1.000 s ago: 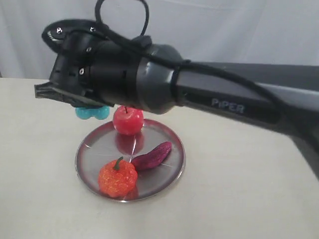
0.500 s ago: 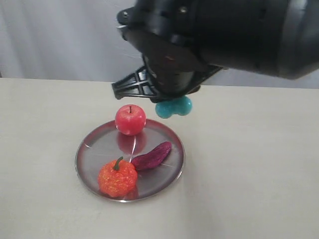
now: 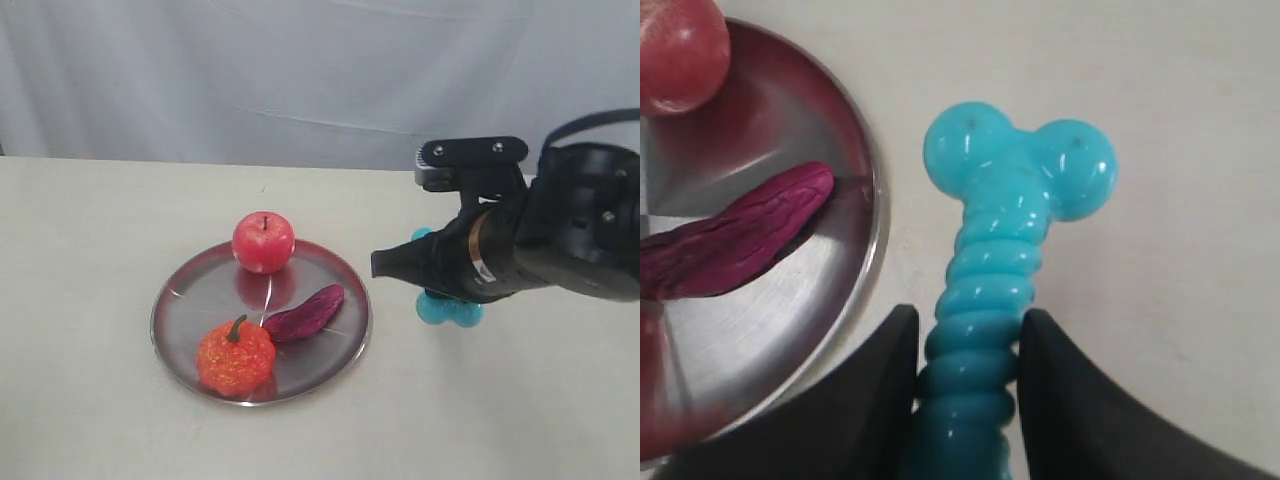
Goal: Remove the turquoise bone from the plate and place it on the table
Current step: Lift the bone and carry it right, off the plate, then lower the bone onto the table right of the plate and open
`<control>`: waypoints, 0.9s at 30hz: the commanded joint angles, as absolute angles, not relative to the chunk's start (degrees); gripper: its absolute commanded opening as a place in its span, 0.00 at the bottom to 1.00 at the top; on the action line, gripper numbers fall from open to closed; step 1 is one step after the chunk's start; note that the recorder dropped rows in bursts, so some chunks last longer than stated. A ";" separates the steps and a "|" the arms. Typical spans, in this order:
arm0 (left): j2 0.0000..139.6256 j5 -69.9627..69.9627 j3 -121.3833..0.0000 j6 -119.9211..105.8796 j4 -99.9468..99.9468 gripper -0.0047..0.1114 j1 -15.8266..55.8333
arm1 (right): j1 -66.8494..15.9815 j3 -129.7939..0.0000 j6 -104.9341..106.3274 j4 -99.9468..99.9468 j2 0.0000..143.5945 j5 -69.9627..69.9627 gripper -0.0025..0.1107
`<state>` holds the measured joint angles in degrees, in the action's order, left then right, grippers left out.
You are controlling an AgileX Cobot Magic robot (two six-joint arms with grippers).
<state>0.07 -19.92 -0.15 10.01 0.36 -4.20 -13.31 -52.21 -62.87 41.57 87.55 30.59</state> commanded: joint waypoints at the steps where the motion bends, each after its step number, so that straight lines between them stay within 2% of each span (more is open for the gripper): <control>1: 0.00 -19.62 0.00 10.12 0.00 0.04 -4.46 | -8.54 -47.67 -66.16 45.50 88.42 20.53 0.03; 8: 0.00 -19.62 0.00 10.12 0.00 0.04 -4.46 | -6.79 -48.64 -67.73 50.03 96.11 13.75 0.03; 17: 0.00 -19.62 0.00 10.12 0.00 0.04 -4.46 | -6.79 -55.94 -68.05 51.09 108.38 16.01 0.03; 27: 0.00 -19.62 0.00 10.12 0.00 0.04 -4.46 | -6.79 -56.66 -68.05 51.73 109.76 17.01 0.03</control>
<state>0.07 -19.92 -0.15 10.01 0.36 -4.20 -7.12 -56.18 -67.72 50.99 109.62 16.60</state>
